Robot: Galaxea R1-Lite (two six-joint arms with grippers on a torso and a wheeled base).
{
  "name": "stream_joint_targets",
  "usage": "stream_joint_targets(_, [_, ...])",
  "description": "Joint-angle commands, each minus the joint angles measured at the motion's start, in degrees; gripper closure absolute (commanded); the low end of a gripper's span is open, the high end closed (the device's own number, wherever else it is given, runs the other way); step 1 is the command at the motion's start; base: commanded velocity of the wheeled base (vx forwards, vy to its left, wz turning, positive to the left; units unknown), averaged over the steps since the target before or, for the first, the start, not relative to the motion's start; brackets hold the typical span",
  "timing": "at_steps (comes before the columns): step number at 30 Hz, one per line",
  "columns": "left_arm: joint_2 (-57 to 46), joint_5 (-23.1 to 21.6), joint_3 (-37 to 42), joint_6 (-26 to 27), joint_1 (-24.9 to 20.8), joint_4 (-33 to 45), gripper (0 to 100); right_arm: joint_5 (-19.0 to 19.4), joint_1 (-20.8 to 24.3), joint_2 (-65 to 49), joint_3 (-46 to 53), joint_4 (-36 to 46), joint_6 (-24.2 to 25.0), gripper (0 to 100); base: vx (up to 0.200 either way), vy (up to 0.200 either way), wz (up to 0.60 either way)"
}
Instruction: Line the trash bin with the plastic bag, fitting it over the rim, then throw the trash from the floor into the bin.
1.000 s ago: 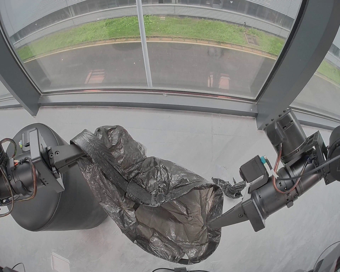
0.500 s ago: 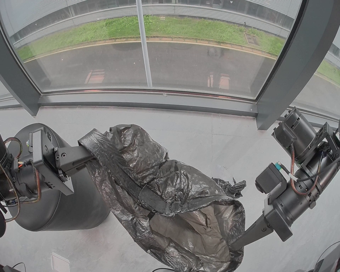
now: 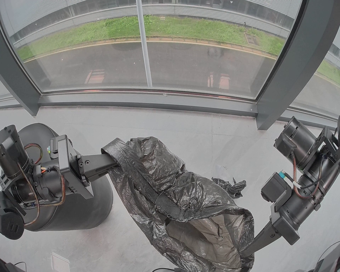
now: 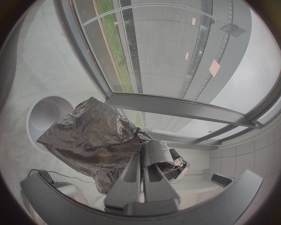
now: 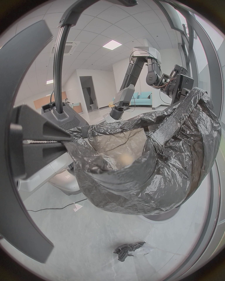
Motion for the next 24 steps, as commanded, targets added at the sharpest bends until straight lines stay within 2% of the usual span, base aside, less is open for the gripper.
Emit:
stream_joint_targets(1, [3.9, 0.02, 1.04, -0.3, -0.09, -1.82, 100, 0.12, -0.79, 3.16, -0.04, -0.1, -0.66, 100, 0.0, 0.0, 0.0])
stream_joint_targets(13, [11.73, 0.02, 1.13, -0.74, 0.62, -9.9, 100, 1.35, -3.08, 10.37, -0.39, -5.73, -1.89, 100, 0.0, 0.0, 0.0])
stream_joint_targets(19, [15.77, -0.07, 1.57, -0.74, 4.84, -12.8, 100, 1.0, -3.25, 15.12, -1.36, -12.06, -1.1, 100, 0.0, 0.0, 0.0])
stream_joint_targets(24, [17.53, -0.42, 1.57, -0.74, 8.18, -13.24, 100, 1.0, -3.25, 19.07, -4.79, -12.41, -1.1, 100, 0.0, 0.0, 0.0])
